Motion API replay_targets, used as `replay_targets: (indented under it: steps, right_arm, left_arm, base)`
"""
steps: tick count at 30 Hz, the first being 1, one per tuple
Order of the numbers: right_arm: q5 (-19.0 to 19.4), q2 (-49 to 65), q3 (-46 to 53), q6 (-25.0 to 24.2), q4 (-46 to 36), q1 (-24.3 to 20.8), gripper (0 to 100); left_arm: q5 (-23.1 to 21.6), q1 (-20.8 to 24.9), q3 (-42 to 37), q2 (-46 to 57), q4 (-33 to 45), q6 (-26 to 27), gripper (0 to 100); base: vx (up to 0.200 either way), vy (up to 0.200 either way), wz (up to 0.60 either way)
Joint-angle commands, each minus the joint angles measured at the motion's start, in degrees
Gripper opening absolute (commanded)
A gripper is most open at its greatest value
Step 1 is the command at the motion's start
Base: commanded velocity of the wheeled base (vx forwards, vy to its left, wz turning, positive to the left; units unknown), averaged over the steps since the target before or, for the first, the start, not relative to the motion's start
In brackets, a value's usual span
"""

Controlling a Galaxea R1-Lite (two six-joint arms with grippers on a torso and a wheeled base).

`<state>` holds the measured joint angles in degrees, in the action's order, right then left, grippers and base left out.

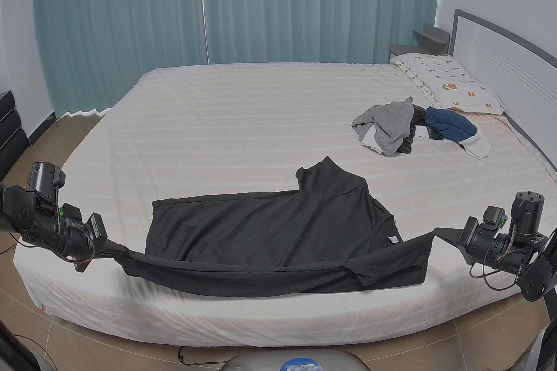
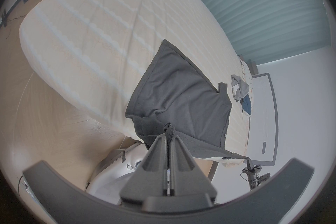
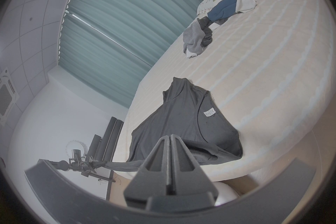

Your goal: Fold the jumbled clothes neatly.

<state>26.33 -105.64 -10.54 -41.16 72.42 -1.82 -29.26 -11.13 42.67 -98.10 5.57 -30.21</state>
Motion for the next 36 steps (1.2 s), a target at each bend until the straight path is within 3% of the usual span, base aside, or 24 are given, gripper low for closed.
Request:
replay_targets:
  steps: [1,12,19,36]
  right_arm:
    - [0.04,0.44,1.14,0.9,-1.15,-0.38,0]
    - [-0.58,-7.47,-4.66,0.99,-1.5,-0.29,0]
    - [-4.71,-15.91,-11.43,0.9,-0.79,-1.08,0]
    - [-4.71,-25.23,-19.43,0.81,-1.23,-2.05,0]
  left_arm:
    - [0.17,0.76,1.45,-0.6,1.37,0.06,0]
    - [2.01,0.76,10.42,-11.24,4.01,-0.64,0]
    - [2.71,0.67,16.13,-17.04,4.36,-3.81,0]
    - [4.38,1.73,23.6,-25.56,4.36,-5.74,0]
  base:
    - [0.0,0.0,0.0]
    - [0.0,0.0,0.0]
    - [0.0,0.0,0.0]
    - [0.0,0.0,0.0]
